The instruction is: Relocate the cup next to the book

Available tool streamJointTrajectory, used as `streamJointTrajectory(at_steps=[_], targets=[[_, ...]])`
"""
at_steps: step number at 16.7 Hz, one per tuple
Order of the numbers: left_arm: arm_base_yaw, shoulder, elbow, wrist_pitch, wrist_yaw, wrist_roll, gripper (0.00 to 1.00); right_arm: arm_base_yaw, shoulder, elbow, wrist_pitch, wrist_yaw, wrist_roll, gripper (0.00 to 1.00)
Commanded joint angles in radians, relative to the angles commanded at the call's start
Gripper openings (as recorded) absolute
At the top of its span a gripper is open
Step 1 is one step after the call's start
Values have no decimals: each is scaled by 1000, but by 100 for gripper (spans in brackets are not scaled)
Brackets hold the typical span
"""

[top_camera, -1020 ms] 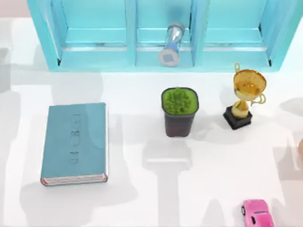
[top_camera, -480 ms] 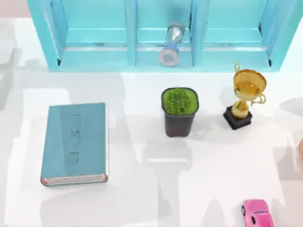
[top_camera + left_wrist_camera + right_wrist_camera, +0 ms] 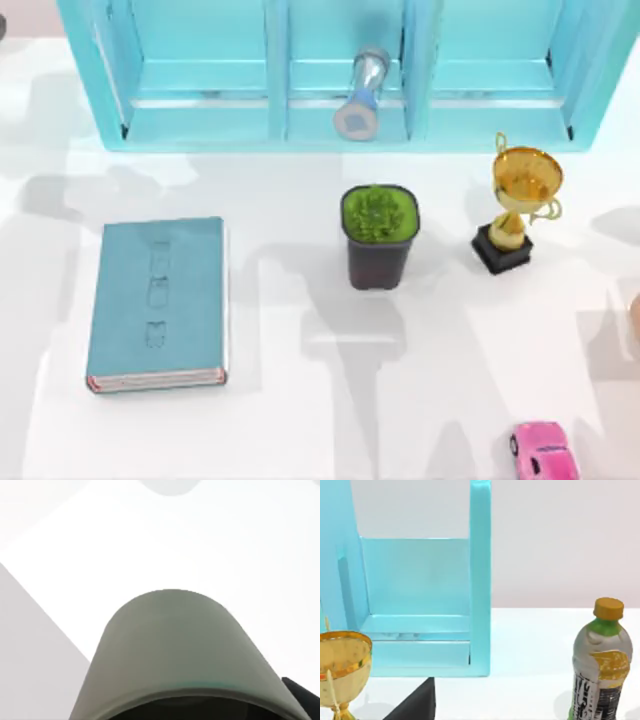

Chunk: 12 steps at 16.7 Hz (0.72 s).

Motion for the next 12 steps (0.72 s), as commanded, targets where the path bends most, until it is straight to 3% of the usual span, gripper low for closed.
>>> streamJointTrajectory(at_steps=[6,9,12], targets=[[-134,-396,-516,6,197,-657,0,0,0,0,0,0,0,100],[-196,-538,-698,-1,249,-858,0,0,0,0,0,0,0,100],[-237,-618,-799,-8,273,-964,0,0,0,0,0,0,0,100]])
